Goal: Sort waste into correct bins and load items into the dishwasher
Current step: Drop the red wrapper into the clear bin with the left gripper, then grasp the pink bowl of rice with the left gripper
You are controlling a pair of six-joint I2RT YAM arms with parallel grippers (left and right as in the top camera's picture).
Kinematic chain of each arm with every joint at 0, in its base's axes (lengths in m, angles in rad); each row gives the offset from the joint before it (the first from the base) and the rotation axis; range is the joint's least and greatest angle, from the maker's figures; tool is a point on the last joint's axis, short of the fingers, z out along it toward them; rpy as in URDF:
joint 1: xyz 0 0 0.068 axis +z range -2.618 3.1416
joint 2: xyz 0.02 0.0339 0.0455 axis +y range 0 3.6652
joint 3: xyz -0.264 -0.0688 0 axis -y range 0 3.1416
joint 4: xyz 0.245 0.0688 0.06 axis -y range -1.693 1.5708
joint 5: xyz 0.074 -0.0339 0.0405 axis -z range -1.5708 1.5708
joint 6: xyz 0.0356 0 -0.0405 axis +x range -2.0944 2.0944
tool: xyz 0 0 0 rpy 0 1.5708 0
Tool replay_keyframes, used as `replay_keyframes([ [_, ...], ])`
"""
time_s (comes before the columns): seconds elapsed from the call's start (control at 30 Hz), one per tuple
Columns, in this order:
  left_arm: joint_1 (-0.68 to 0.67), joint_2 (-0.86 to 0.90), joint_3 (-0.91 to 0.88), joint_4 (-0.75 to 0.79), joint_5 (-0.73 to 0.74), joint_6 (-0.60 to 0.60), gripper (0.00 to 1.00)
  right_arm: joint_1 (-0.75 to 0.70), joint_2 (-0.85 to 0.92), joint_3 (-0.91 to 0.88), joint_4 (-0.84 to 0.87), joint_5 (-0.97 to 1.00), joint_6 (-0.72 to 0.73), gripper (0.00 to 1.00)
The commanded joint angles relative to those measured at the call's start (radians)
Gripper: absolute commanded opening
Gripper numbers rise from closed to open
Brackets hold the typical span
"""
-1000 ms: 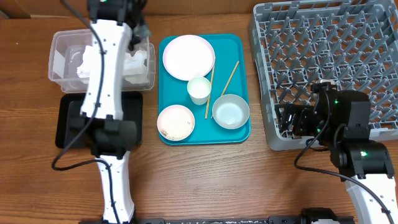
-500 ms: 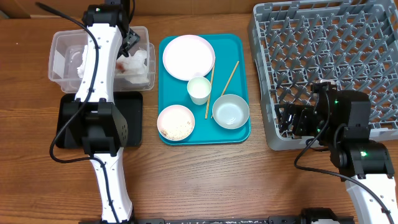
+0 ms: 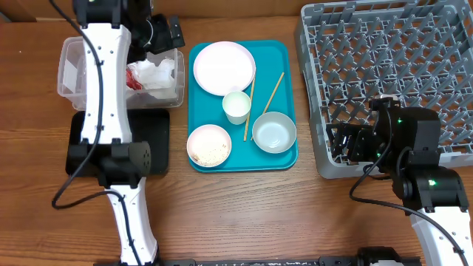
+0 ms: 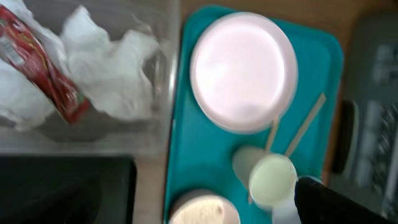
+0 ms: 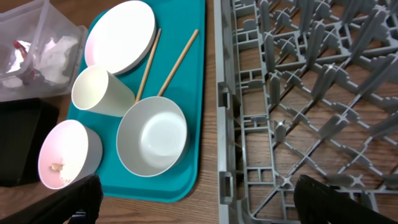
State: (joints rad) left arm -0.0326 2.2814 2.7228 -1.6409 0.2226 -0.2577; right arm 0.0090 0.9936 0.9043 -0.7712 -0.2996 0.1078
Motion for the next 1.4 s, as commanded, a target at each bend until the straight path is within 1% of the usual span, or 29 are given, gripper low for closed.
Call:
replay_keyframes([
  [0.0,-0.021,-0.121,0.044,-0.049,0.103,0.116,0.98,0.005,-0.003,0.026,0.006,-0.017,-0.003,1.0],
  [0.13,-0.092,-0.219,0.02,-0.049,0.12,0.131,0.98,0.005,-0.003,0.026,0.011,-0.017,-0.003,1.0],
  [0.27,-0.22,-0.297,-0.046,-0.049,0.015,0.129,1.0,0.005,-0.003,0.026,0.009,-0.017,-0.003,1.0],
  [0.33,-0.296,-0.332,-0.126,-0.049,-0.047,0.109,1.0,0.005,-0.003,0.026,0.008,-0.018,-0.003,1.0],
  [0.43,-0.408,-0.36,-0.267,-0.049,-0.098,0.087,1.0,0.005,-0.003,0.026,0.01,-0.017,-0.003,1.0],
  [0.5,-0.485,-0.36,-0.381,-0.049,-0.196,0.04,1.0,0.005,-0.003,0.026,0.013,-0.017,-0.003,1.0],
  [0.6,-0.55,-0.357,-0.534,-0.03,-0.343,-0.042,0.93,0.005,-0.003,0.026,0.014,-0.017,-0.003,1.0],
  [0.63,-0.566,-0.357,-0.599,-0.006,-0.371,-0.058,0.93,0.005,-0.003,0.026,0.014,-0.017,-0.003,1.0],
  [0.7,-0.585,-0.357,-0.715,0.067,-0.373,-0.057,0.91,0.005,-0.003,0.026,0.014,-0.017,-0.003,1.0],
  [0.83,-0.603,-0.357,-0.938,0.262,-0.324,-0.038,0.87,0.005,-0.003,0.026,0.017,-0.017,-0.003,1.0],
  [0.97,-0.599,-0.357,-1.128,0.415,-0.307,-0.022,0.78,0.005,-0.003,0.026,0.015,-0.017,-0.003,1.0],
  [1.03,-0.596,-0.357,-1.194,0.475,-0.296,0.024,0.75,0.005,-0.003,0.026,0.016,-0.017,-0.003,1.0],
  [1.1,-0.596,-0.357,-1.249,0.532,-0.268,0.09,0.74,0.005,-0.003,0.026,0.018,-0.017,-0.003,1.0],
  [1.17,-0.597,-0.357,-1.291,0.58,-0.254,0.13,0.7,0.005,-0.003,0.026,0.017,-0.017,-0.003,1.0],
  [1.2,-0.596,-0.357,-1.313,0.603,-0.256,0.131,0.66,0.005,-0.003,0.026,0.016,-0.017,-0.003,1.0],
  [1.27,-0.594,-0.357,-1.349,0.644,-0.256,0.13,0.54,0.005,-0.003,0.026,0.014,-0.017,-0.003,1.0],
  [1.37,-0.586,-0.357,-1.398,0.701,-0.263,0.103,0.41,0.005,-0.003,0.026,0.012,-0.017,-0.003,1.0],
])
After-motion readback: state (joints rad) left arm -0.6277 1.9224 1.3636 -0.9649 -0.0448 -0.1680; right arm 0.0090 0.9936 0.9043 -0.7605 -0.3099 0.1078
